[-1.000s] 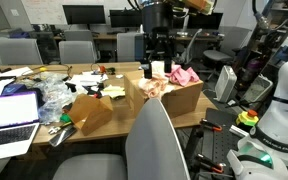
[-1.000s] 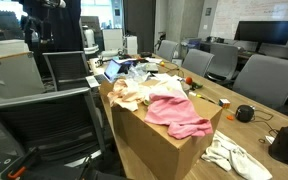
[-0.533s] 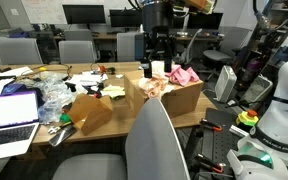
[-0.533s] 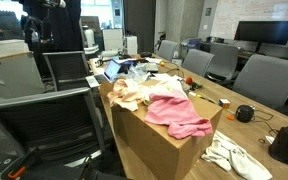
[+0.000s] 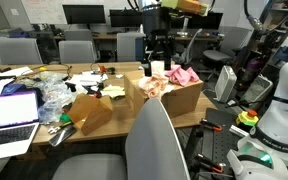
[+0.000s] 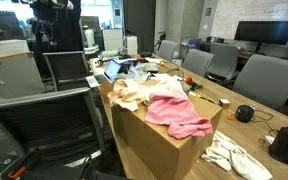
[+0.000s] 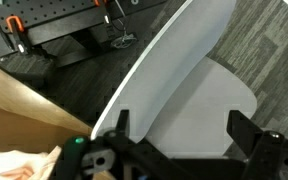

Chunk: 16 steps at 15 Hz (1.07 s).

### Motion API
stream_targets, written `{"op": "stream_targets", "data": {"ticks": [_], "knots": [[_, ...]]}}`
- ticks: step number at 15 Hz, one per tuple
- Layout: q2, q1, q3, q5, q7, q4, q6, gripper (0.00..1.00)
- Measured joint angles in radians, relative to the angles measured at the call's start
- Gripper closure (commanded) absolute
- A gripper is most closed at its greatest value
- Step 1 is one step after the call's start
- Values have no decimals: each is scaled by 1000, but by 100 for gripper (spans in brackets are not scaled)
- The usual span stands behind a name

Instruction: Get the three objects from the cardboard box then put them on the headrest of the grey chair

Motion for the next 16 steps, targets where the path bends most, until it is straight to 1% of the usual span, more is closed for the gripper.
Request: {"op": "stream_targets", "data": {"ticks": [3,6,12,16], "knots": [[21,-28,-19,-34,37,18,19,0],[41,-54,-41,-60,84,37,65,0],[72,-95,-84,-77,209,44,225,0],[112,-119,-102,-160,335,43,320,0]]}}
